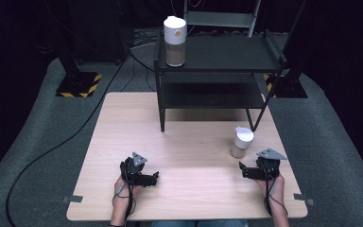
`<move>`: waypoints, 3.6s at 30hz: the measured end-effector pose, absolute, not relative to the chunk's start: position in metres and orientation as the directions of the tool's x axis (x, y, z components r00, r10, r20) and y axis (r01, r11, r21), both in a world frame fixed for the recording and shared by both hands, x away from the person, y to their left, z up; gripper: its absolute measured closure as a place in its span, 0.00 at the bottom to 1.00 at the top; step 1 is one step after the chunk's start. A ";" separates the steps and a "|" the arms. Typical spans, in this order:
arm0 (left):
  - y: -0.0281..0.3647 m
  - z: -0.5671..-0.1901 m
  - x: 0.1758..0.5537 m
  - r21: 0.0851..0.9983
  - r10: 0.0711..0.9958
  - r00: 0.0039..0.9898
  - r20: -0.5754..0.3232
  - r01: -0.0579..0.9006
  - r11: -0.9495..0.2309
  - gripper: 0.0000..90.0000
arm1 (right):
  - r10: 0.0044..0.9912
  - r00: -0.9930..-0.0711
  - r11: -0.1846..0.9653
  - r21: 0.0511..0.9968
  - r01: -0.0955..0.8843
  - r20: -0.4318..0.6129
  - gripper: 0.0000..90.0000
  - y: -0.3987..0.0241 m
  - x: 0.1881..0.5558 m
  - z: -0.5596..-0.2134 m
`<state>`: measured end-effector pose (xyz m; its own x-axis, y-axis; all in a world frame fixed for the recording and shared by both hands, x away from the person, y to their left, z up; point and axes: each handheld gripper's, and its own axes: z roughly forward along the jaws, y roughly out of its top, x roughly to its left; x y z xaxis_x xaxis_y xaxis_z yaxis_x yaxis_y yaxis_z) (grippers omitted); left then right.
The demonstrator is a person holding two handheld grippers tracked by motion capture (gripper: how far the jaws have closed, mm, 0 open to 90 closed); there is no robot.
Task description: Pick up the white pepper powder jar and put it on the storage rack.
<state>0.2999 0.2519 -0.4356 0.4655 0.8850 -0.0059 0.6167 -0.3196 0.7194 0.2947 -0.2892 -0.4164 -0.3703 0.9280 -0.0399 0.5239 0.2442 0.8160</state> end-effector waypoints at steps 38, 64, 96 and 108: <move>0.252 -0.436 0.299 0.722 0.888 0.461 -0.004 0.616 -0.316 0.01 | 0.924 -0.383 0.174 0.869 0.463 0.019 0.33 -0.283 0.333 -0.436; 0.252 -0.436 0.299 0.721 0.888 0.460 -0.004 0.616 -0.316 0.02 | 0.912 -0.409 0.188 0.886 0.423 0.001 0.33 -0.295 0.324 -0.387; 0.252 -0.436 0.299 0.721 0.888 0.460 -0.004 0.616 -0.316 0.02 | 0.913 -0.406 0.205 0.889 0.410 -0.023 0.33 -0.307 0.326 -0.343; 0.252 -0.436 0.299 0.721 0.888 0.460 -0.004 0.616 -0.316 0.02 | 0.914 -0.404 0.206 0.891 0.404 -0.028 0.33 -0.312 0.329 -0.328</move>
